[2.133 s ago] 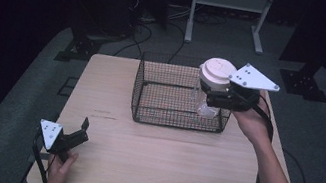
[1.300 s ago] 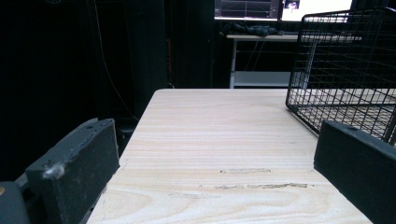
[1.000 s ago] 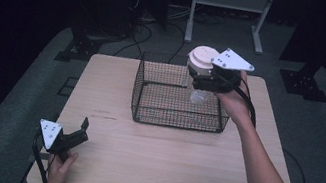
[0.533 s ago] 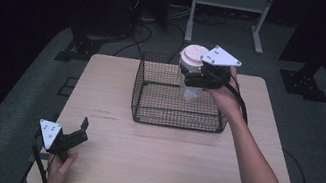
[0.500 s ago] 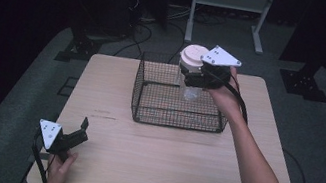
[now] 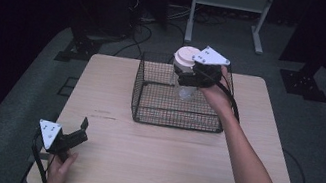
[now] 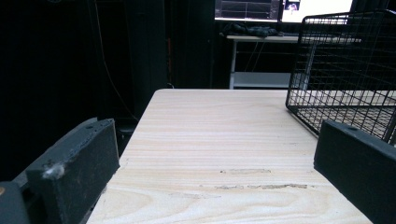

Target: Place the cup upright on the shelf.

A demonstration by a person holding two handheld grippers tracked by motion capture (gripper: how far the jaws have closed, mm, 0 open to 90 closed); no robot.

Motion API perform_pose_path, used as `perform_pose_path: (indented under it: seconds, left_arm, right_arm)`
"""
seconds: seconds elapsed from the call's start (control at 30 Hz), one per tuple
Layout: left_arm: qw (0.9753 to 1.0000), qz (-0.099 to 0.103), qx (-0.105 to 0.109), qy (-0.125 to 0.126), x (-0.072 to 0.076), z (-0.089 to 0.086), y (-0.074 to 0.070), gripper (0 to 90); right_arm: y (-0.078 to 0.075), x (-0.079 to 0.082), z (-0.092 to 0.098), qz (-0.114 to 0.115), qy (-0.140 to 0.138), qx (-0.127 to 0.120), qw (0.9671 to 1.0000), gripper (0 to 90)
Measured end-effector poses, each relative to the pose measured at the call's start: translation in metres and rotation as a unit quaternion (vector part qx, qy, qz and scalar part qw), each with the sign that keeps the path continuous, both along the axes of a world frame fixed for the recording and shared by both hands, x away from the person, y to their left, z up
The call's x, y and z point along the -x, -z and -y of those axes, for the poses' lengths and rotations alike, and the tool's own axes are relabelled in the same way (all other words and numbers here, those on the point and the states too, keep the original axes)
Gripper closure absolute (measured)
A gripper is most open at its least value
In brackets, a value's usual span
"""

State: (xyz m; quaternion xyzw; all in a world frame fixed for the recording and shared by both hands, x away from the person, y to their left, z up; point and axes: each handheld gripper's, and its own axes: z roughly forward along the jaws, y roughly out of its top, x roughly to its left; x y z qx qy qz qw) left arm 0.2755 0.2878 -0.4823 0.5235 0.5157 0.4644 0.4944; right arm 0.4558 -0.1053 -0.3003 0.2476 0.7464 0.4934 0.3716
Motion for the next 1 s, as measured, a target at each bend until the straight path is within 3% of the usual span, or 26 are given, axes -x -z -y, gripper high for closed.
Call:
perform_pose_path:
  seconds: [0.57,1.0]
  left_arm:
    - [1.0000,0.000,0.000,0.001,0.000,0.000,0.000,0.0]
    - [1.0000,0.000,0.000,0.002,0.000,0.000,0.000,0.0]
  right_arm:
    - [0.021,-0.013,-0.014,-0.001,-0.001,0.002,1.0000,4.0]
    - [0.055,-0.023,-0.014,-0.025,0.009,0.003,0.9996,4.0]
